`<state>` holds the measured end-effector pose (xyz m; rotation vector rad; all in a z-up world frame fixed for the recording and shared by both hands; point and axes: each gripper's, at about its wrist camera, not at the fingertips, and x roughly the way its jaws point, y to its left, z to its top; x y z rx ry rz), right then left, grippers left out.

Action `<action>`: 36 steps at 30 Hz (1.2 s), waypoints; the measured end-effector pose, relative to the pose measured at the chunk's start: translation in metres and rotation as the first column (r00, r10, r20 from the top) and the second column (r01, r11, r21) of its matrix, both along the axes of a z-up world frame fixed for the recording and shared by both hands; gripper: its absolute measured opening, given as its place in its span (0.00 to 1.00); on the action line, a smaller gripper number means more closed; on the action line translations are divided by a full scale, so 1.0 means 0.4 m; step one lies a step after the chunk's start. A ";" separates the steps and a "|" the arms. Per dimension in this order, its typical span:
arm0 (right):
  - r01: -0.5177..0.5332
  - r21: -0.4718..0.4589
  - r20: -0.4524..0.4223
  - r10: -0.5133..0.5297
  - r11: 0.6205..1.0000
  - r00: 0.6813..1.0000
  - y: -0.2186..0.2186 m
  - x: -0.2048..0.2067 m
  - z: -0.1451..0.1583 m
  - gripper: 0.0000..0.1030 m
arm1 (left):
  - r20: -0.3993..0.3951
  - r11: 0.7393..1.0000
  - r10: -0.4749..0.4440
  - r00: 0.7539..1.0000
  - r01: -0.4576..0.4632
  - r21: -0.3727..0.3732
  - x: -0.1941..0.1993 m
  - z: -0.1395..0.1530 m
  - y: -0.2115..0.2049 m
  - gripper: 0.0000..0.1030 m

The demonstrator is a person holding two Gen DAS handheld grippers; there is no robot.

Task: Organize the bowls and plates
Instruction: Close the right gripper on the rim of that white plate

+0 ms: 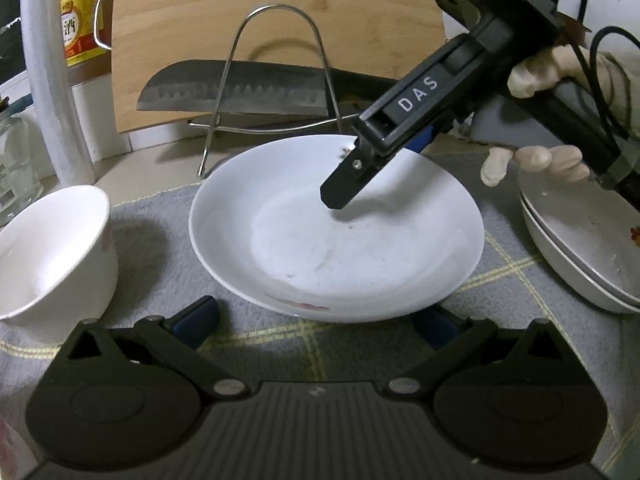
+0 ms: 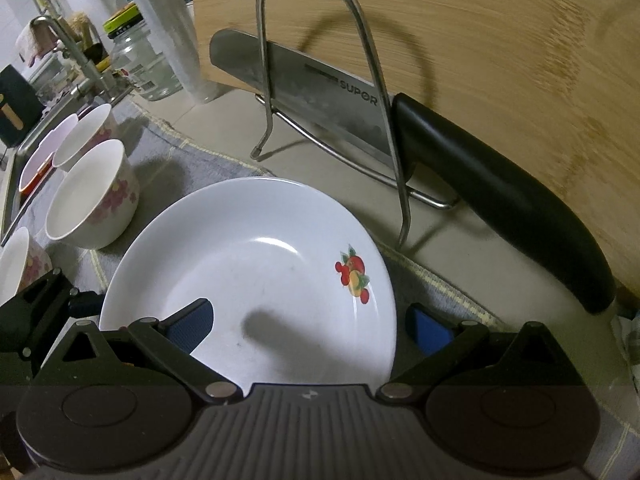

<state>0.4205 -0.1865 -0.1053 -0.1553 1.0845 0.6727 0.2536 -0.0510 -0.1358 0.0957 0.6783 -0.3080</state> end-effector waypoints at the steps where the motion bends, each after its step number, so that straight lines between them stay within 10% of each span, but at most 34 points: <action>1: -0.005 0.002 0.000 0.005 1.000 1.000 0.000 0.000 0.000 1.00 | 0.002 1.000 -0.004 1.000 0.004 -0.001 0.001 0.000 0.001 1.00; 36: -0.112 0.151 -0.092 0.127 0.982 0.988 0.000 0.051 0.006 1.00 | 0.034 0.996 -0.091 0.995 0.091 0.023 0.013 0.001 -0.009 0.99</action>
